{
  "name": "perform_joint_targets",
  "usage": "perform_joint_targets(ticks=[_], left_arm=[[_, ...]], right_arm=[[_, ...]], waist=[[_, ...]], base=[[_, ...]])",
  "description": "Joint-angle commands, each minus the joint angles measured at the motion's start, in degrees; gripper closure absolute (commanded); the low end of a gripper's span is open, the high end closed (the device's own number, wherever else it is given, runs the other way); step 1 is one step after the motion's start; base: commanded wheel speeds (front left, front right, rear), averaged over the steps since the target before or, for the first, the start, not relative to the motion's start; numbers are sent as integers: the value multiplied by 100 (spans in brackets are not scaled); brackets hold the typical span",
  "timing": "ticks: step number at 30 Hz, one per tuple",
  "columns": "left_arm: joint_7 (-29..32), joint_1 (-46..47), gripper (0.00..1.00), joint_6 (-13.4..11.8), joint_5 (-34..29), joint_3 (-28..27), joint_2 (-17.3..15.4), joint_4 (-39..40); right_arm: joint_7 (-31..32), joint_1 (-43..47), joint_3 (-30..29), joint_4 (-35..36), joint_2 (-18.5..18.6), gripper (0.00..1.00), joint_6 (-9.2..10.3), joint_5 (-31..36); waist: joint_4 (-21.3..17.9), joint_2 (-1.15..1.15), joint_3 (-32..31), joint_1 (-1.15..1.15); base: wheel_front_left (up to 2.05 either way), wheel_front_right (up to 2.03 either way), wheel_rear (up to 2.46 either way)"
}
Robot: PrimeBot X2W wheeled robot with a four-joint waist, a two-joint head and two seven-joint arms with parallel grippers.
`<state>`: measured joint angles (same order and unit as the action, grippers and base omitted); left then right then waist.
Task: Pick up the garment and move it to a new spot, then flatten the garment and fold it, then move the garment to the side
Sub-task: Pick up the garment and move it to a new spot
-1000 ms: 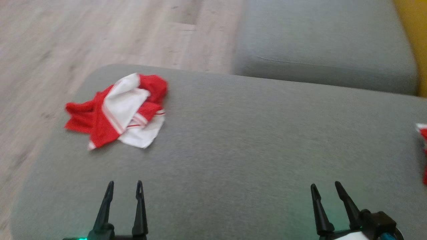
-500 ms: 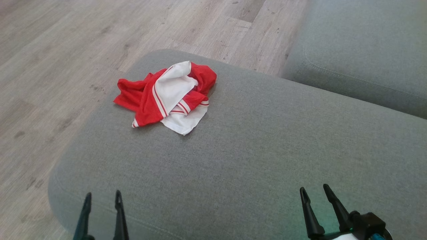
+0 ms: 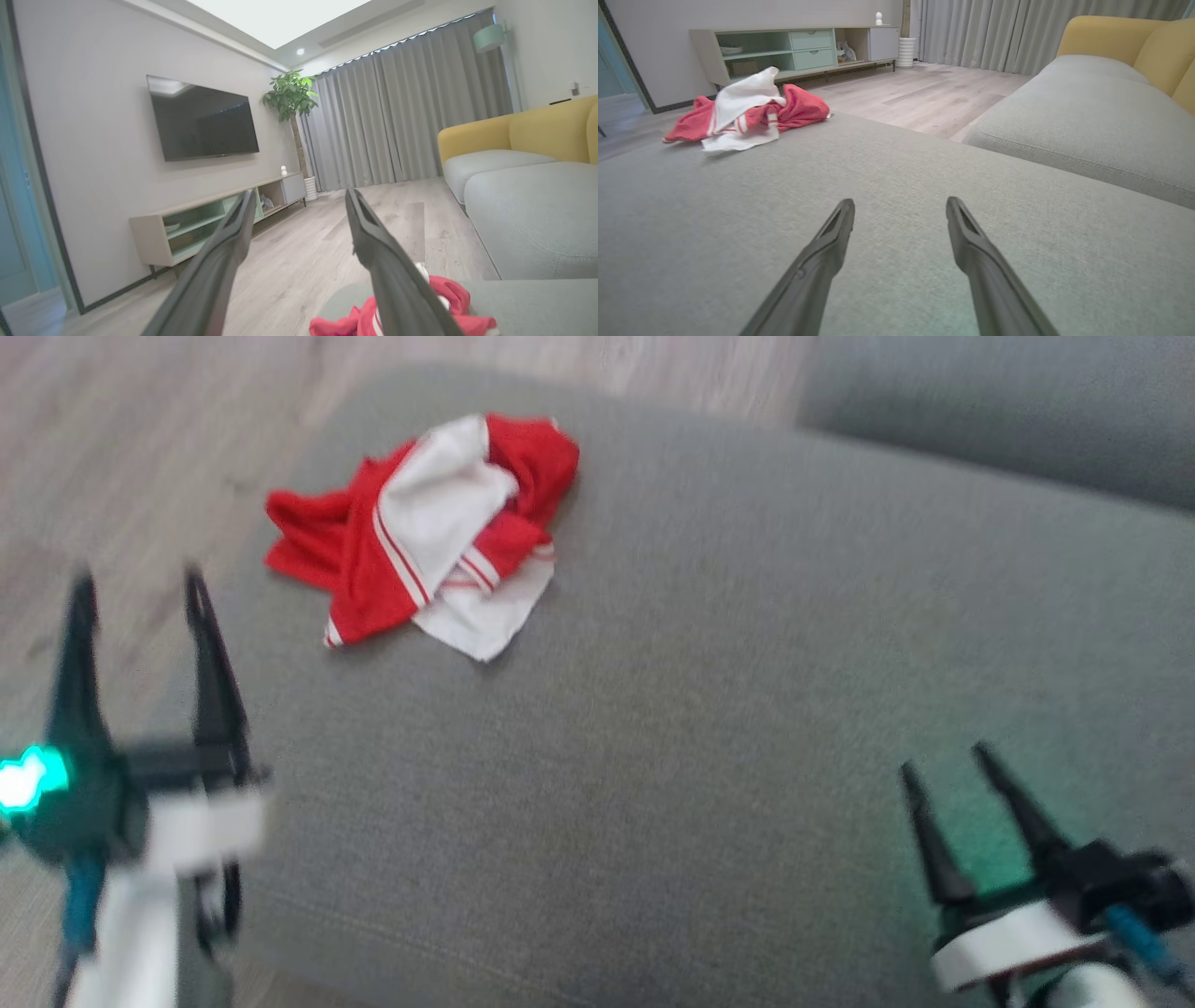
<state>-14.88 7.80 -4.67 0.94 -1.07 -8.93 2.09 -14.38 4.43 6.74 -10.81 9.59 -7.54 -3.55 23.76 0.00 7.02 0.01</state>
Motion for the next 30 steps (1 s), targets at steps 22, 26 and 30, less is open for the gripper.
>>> perform_joint_targets(ticks=[22,26,30], left_arm=[[1265,5204,0,1212,1360,524,-313,-6629],[877,5296,100,1214,1507,480,-414,-6960],[173,5561,100,1215,1480,599,-527,-6820]], right_arm=[[-62,-671,-609,1178,1536,0,5,129],[-62,-675,-669,1188,1420,0,5,138],[-62,-676,-622,1090,1300,0,5,142]], waist=[[-392,0,2891,-1],[-463,0,2892,-1],[-453,0,2658,-1]], base=[[0,0,0],[0,0,0],[0,0,0]])
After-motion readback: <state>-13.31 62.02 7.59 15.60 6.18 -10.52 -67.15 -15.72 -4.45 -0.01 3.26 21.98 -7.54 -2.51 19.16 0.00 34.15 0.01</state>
